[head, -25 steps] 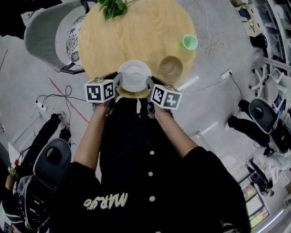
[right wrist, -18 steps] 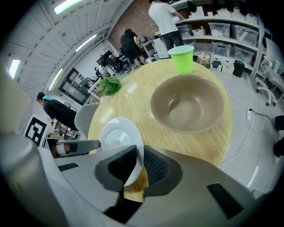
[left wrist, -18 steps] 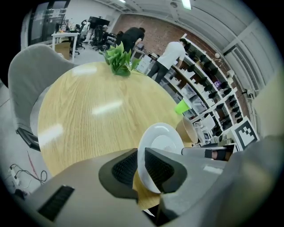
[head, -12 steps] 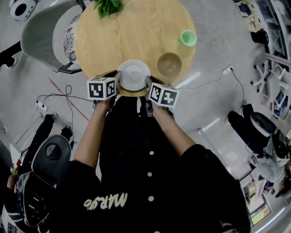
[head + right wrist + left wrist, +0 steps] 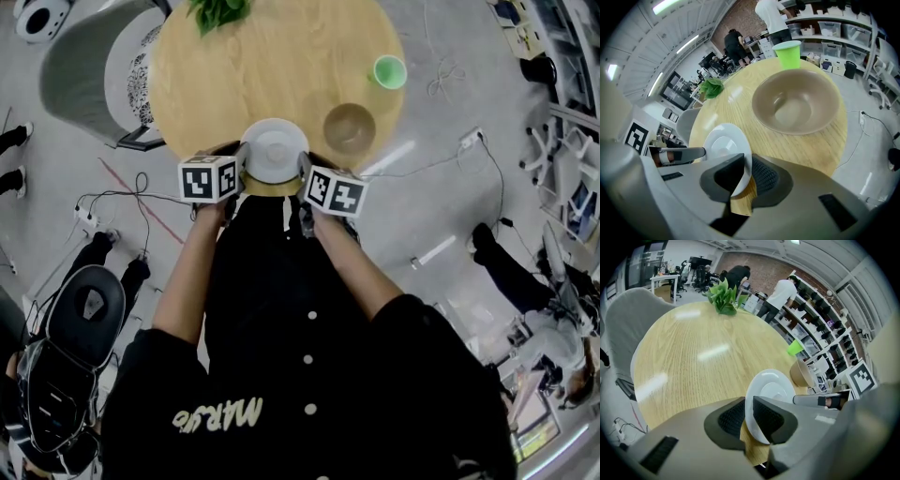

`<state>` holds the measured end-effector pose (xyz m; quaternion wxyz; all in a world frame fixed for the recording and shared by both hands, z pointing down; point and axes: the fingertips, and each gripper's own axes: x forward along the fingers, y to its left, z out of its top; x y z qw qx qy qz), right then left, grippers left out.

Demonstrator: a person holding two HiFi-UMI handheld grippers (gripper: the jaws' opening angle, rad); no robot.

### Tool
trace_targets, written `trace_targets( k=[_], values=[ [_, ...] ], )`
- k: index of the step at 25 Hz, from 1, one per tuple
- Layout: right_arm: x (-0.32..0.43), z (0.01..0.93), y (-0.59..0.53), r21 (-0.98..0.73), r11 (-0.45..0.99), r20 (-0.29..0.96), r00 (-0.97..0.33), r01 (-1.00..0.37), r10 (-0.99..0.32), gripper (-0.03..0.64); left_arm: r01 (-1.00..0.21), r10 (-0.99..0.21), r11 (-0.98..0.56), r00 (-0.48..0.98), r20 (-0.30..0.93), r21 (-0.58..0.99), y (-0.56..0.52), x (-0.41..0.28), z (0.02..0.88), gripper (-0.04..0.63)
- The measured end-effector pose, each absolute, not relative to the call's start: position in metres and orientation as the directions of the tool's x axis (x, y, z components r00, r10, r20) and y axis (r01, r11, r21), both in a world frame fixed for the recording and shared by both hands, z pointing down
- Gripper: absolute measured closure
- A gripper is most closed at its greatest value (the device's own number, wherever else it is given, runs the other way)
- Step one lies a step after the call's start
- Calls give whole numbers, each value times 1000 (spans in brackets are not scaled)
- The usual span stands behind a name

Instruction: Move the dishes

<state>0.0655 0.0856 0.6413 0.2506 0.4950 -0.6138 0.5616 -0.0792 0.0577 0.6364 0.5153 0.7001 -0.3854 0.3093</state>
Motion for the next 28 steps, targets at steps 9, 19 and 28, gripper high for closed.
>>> trace_targets(
  k=[9,19,28],
  values=[
    [78,644,93,-445,-119,861,-388,-887,-330,563,-872,-222,-184,486,845,453,65,-68,638,541],
    [87,645,98,-434,-78,863,-389,-898,-322,558,-883,-228,-197,463,856,425,70,-56,639,536],
    [90,640,99,-376,8,867,-355,-927,-348,510,-892,-276,-249,440,854,379,70,-60,633,522]
  ],
)
